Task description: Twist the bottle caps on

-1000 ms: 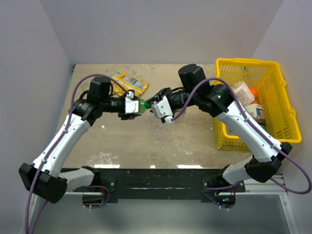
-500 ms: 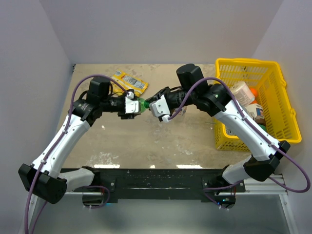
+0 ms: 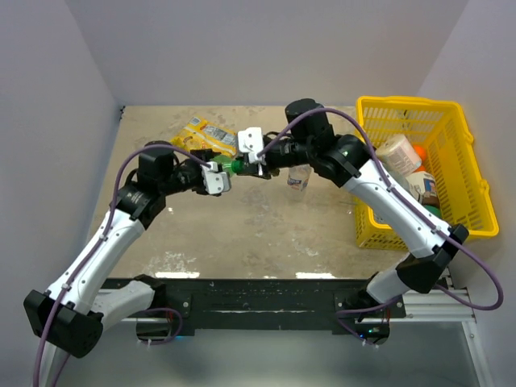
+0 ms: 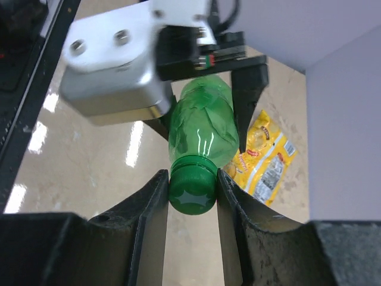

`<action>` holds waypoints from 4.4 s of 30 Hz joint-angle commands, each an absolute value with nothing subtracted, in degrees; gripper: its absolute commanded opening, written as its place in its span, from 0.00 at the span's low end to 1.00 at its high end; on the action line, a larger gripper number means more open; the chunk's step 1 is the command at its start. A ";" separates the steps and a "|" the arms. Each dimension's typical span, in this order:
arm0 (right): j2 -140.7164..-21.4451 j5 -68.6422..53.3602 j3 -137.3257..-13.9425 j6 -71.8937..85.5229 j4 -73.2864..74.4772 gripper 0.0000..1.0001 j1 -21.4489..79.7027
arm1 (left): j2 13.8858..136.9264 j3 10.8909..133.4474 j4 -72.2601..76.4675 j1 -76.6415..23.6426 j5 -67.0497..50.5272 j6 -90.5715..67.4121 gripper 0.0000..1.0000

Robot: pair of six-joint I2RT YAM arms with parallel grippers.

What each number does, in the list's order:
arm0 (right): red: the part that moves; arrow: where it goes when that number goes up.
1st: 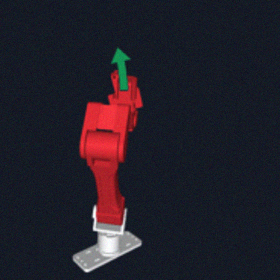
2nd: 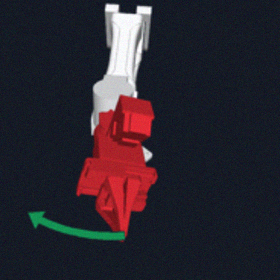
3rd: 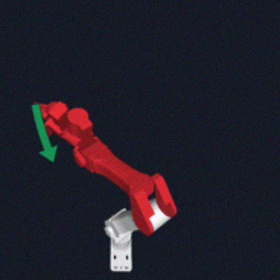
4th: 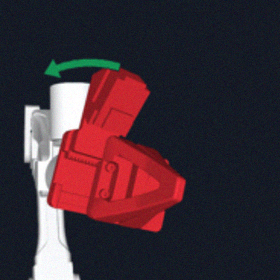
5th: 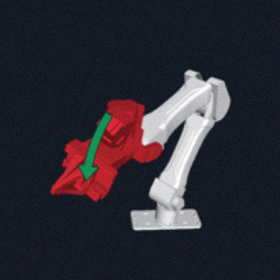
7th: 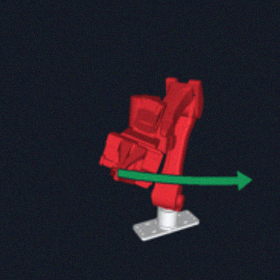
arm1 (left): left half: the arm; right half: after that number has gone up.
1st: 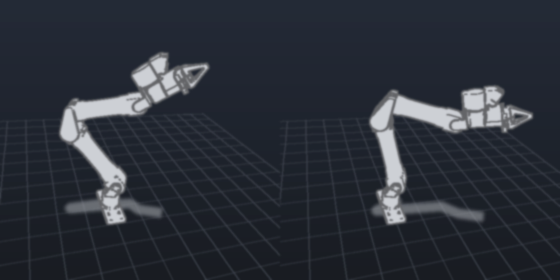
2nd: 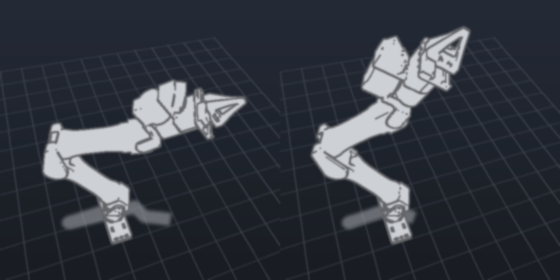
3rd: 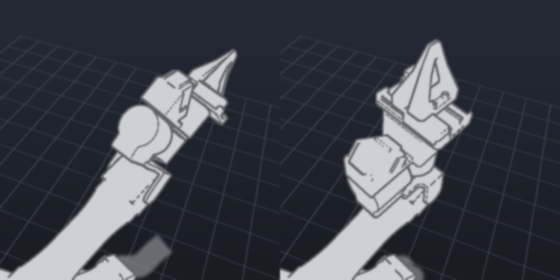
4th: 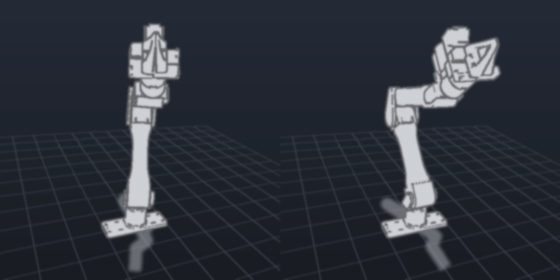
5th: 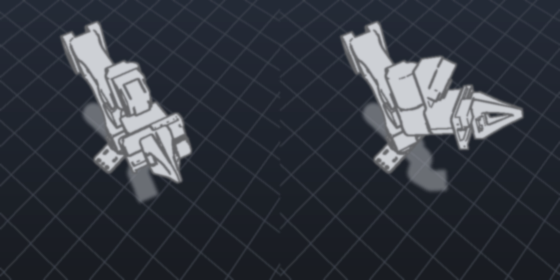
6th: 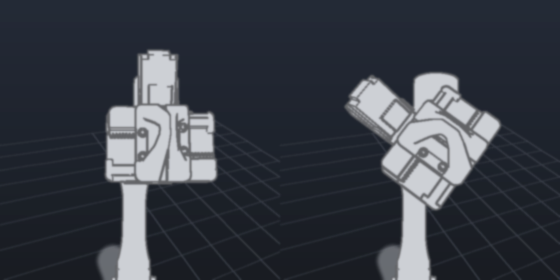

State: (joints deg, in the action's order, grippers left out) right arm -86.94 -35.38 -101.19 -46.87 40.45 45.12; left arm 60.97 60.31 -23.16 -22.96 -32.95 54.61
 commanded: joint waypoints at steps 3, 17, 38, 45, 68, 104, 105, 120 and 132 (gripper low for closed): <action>-90.34 -32.96 -103.44 -17.97 31.03 0.03 42.98 | 54.32 53.53 3.32 -27.15 -21.73 55.98 0.00; -95.17 -49.55 -97.64 26.28 8.09 0.00 33.92 | 53.96 46.59 17.22 -36.03 -2.03 71.35 0.00; -97.12 -52.55 -104.75 27.87 3.96 0.66 24.09 | 56.08 45.35 12.59 -37.53 15.65 72.44 0.00; -88.02 -57.05 -106.10 -15.16 16.76 0.80 20.39 | 54.67 52.54 -16.12 -34.02 -8.80 57.32 0.00; -73.82 -39.03 -90.00 -69.17 40.69 0.67 41.66 | 65.92 72.16 -38.14 -29.00 -38.32 53.96 0.00; -86.66 -35.42 -95.71 -0.49 17.67 0.00 42.37 | 49.84 45.28 17.28 -37.78 -6.36 64.05 0.00; -87.18 -36.90 -95.80 2.87 16.10 0.00 41.41 | 49.92 44.65 18.27 -40.14 -4.94 68.77 0.00; -94.66 -52.47 -95.01 29.09 1.24 0.02 33.31 | 53.35 30.58 35.52 -46.76 14.58 100.12 0.00; -86.06 -54.60 -101.88 -19.26 25.60 0.71 22.31 | 57.29 53.25 -20.64 -31.74 -8.41 53.46 0.00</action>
